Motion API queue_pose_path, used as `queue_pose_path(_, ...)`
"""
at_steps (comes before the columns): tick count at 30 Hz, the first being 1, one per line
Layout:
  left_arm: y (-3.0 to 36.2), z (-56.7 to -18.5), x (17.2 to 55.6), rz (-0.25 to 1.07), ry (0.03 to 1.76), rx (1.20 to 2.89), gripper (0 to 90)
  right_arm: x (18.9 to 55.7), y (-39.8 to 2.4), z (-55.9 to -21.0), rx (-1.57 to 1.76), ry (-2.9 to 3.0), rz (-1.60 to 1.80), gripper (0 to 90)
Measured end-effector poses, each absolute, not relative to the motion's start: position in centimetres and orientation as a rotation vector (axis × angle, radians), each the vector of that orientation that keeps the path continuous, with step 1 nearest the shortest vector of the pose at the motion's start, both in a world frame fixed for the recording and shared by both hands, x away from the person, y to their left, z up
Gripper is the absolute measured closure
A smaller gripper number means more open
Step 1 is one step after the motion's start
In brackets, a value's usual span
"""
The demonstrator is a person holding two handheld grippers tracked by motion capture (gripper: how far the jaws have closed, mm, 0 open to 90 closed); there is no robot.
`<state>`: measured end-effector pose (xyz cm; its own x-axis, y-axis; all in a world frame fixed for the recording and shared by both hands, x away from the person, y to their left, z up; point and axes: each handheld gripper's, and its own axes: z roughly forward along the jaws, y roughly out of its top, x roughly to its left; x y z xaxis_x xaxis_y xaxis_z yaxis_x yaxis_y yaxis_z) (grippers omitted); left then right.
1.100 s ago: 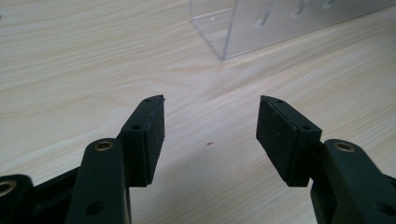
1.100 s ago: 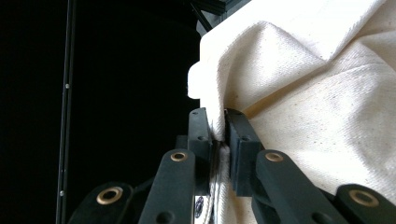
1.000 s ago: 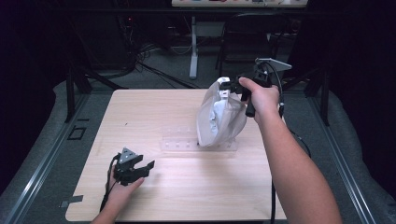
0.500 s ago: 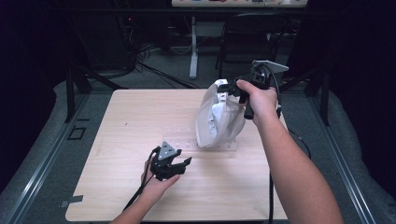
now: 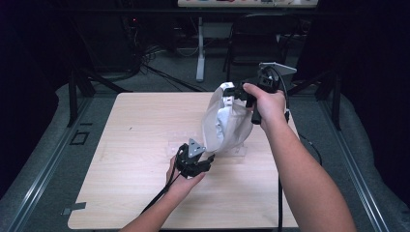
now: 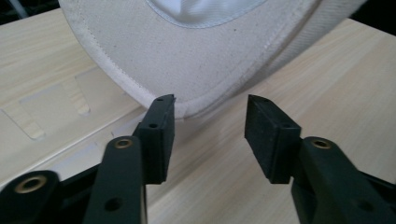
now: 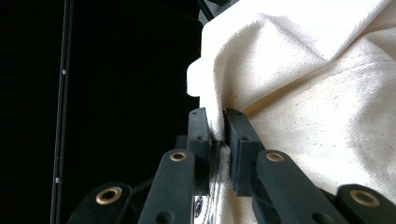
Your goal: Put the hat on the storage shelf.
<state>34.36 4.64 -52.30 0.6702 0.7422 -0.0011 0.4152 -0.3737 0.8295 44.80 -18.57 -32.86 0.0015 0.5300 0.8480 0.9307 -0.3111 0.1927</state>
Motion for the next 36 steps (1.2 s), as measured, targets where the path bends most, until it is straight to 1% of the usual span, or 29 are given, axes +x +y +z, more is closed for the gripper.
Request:
queue_pose_path(2, 4.6, -52.4, 34.6, 0.476, 0.909, 2.019, 60.3, 44.8, -18.5, -32.8, -1.852, -1.509, -1.245, 81.7)
queue_pose_path(10, 4.9, -52.8, 35.1, 0.48, 0.918, 2.031, 71.9, 44.6, -18.5, -32.7, -1.844, -1.52, -1.242, 81.7)
queue_pose_path(14, 5.0, -52.7, 35.1, 0.483, 0.917, 2.031, 72.9, 44.6, -18.5, -32.7, -1.844, -1.523, -1.239, 81.6)
queue_pose_path(22, 5.5, -52.6, 35.2, 0.486, 0.901, 2.032, 78.2, 44.4, -18.0, -32.3, -1.838, -1.531, -1.25, 81.6)
queue_pose_path(31, 7.0, -52.8, 35.9, 0.373, 0.944, 1.972, 81.3, 44.4, -17.3, -32.2, -1.818, -1.553, -1.245, 81.5)
queue_pose_path(36, 7.2, -53.0, 35.8, 0.348, 0.961, 1.954, 82.2, 44.6, -17.0, -32.6, -1.808, -1.556, -1.233, 81.4)
